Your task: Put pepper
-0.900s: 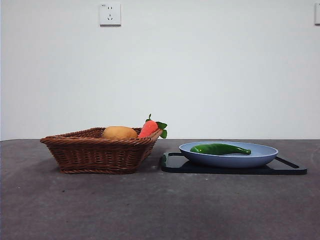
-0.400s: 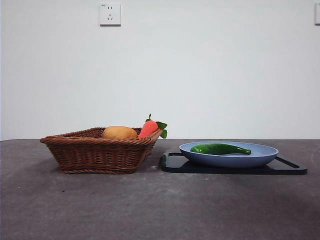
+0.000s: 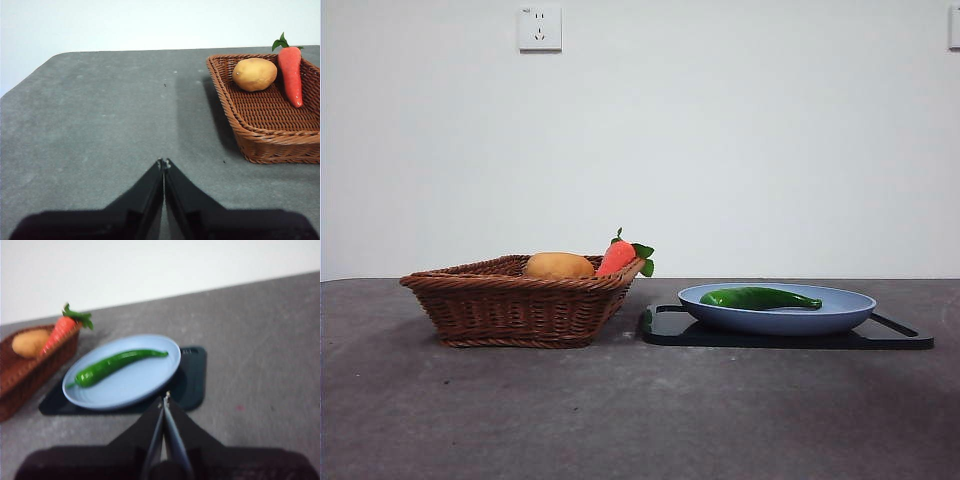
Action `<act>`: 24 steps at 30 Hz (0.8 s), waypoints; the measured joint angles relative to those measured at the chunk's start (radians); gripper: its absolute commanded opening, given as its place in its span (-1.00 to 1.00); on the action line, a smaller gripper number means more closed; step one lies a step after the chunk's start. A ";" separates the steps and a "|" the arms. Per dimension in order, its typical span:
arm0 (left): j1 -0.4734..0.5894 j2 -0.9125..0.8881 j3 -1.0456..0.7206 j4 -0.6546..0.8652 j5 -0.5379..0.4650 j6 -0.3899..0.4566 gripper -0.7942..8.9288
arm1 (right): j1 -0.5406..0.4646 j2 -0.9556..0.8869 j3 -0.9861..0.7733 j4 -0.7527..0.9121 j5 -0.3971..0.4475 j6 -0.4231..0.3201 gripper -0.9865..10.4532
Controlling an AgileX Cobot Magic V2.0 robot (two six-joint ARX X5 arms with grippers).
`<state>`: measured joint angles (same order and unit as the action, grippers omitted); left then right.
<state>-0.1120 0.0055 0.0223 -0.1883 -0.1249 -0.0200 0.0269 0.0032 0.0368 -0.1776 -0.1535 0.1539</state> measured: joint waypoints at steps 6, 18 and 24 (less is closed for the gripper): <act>0.000 0.000 0.000 0.000 0.000 0.000 -0.82 | 0.000 0.000 -0.011 -0.010 0.000 0.008 -0.81; 0.000 0.000 0.000 0.001 0.000 0.000 -0.82 | 0.000 0.000 -0.011 -0.010 0.000 0.023 -0.81; 0.000 0.000 0.000 0.001 0.000 0.000 -0.82 | 0.000 0.000 -0.011 -0.010 0.000 0.023 -0.81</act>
<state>-0.1120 0.0051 0.0223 -0.1875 -0.1249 -0.0200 0.0269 0.0036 0.0257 -0.1871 -0.1535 0.1768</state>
